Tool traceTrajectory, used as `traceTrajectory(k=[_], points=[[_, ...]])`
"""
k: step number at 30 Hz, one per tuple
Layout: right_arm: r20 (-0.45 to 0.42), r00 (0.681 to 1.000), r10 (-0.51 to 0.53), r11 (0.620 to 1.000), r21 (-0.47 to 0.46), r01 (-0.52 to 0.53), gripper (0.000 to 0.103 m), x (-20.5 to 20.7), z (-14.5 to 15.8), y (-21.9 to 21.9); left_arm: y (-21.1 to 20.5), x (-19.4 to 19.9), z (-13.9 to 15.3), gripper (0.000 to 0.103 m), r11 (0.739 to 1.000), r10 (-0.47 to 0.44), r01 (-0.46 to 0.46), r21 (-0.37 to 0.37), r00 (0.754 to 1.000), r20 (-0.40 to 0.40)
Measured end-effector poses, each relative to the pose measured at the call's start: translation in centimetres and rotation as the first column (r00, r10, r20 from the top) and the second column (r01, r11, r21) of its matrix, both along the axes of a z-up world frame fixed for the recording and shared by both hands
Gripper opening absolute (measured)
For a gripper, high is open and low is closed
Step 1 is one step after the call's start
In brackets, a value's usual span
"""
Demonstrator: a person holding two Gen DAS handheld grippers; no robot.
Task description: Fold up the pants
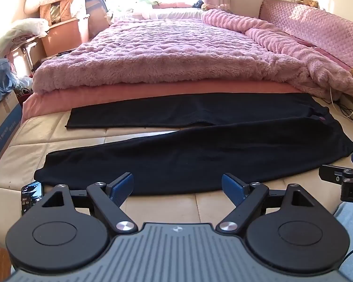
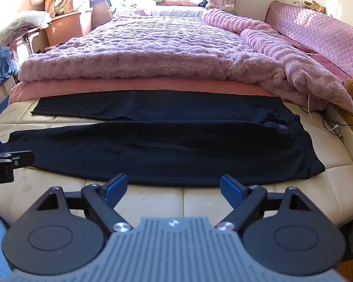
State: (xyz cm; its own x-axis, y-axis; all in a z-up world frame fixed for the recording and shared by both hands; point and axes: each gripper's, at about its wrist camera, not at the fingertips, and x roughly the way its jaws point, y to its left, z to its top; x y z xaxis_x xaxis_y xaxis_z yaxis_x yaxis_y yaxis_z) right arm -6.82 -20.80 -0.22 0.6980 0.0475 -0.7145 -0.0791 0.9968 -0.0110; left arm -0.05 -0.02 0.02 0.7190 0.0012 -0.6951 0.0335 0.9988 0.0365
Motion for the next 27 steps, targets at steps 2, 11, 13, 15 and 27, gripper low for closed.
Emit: traceTrajectory(k=[2,11,13,15,27], points=[[0.002,1.000,-0.001,1.000,-0.001,0.001,0.082,0.0,0.0,0.0,0.0,0.0,0.0,0.099,1.000,-0.002,0.002,-0.005,1.000,-0.007],[-0.001,1.000,-0.003,1.000,0.006,0.003,0.082,-0.1,-0.1,0.5,-1.2,-0.4,0.0,0.099,1.000,-0.002,0.002,-0.007,1.000,-0.011],[-0.006,1.000,-0.002,1.000,0.007,0.002,0.082,0.0,-0.1,0.7,-1.7,-0.6,-0.2,0.099,1.000,-0.001,0.001,-0.009,1.000,-0.014],[-0.008,1.000,0.000,1.000,0.011,0.000,0.082,0.0,-0.1,0.4,-2.1,-0.6,-0.4,0.099,1.000,0.000,-0.001,-0.010,1.000,-0.016],[-0.013,1.000,0.005,1.000,0.014,-0.005,0.082,0.4,-0.4,-0.1,-0.5,-0.4,-0.6,0.099,0.999,-0.002,0.001,-0.036,1.000,-0.031]])
